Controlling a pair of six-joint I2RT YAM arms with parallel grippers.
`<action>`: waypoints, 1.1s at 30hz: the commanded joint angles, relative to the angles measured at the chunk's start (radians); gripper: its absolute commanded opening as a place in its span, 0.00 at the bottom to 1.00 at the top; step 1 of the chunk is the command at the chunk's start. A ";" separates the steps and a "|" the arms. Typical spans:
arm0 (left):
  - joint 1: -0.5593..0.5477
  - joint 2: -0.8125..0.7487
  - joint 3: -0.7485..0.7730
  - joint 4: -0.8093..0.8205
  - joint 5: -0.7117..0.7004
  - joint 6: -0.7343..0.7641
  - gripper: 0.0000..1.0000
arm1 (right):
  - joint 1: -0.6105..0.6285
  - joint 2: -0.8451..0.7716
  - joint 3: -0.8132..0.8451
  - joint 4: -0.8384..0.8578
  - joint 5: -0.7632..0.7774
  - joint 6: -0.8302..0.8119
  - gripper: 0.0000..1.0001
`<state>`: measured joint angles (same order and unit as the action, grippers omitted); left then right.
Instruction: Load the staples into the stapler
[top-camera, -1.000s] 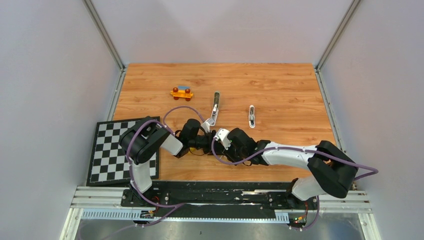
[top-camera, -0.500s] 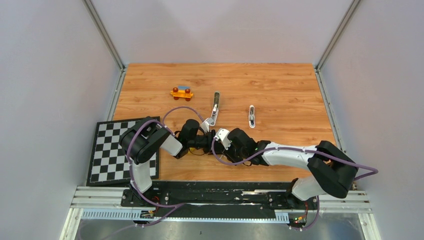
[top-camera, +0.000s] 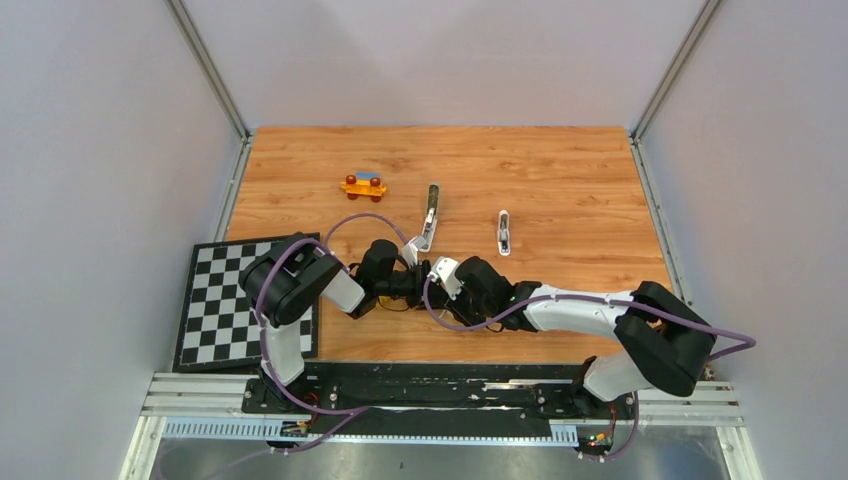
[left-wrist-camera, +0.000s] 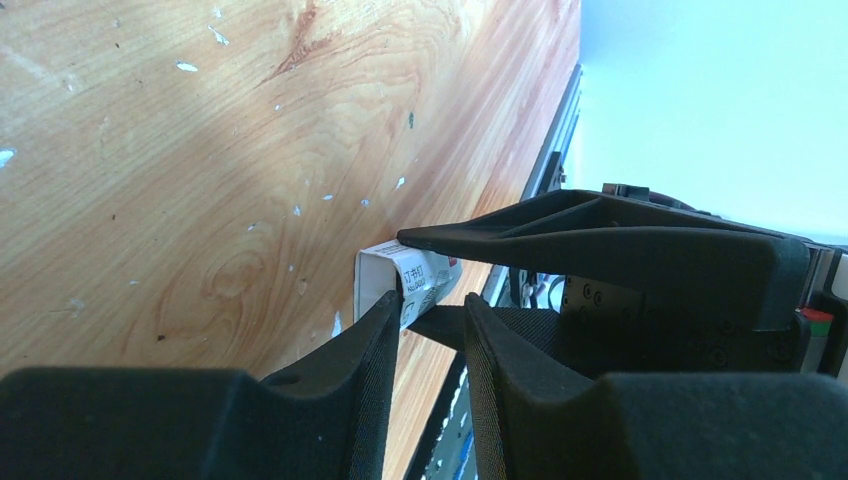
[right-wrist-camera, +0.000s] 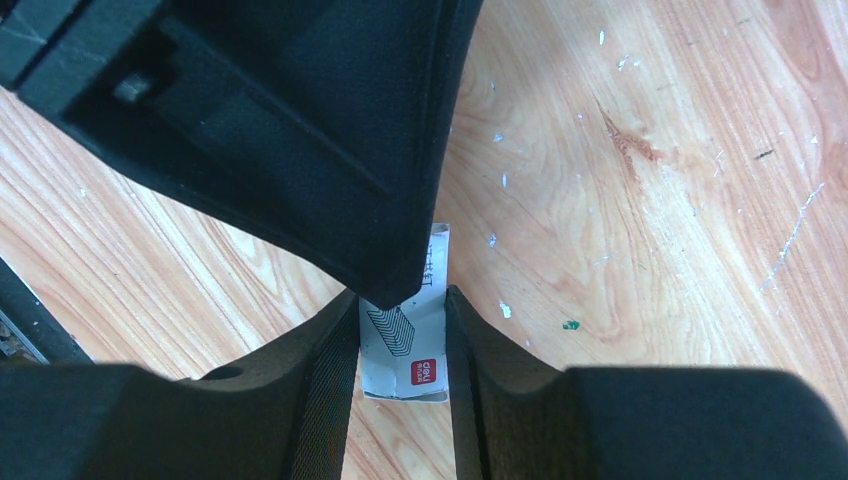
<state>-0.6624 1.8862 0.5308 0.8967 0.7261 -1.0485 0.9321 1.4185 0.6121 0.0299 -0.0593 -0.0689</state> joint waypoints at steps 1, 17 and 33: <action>-0.017 0.034 -0.009 -0.005 0.026 0.024 0.33 | 0.019 0.038 -0.019 0.034 -0.019 -0.014 0.36; -0.026 -0.004 -0.016 -0.065 0.000 0.058 0.34 | 0.019 0.035 -0.026 0.031 -0.023 -0.020 0.36; -0.026 -0.008 -0.028 0.007 0.019 0.008 0.32 | 0.019 0.040 -0.038 0.048 -0.040 -0.023 0.36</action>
<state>-0.6655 1.8572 0.5377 0.7860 0.6930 -0.9691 0.9318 1.4231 0.6033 0.0628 -0.0784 -0.0769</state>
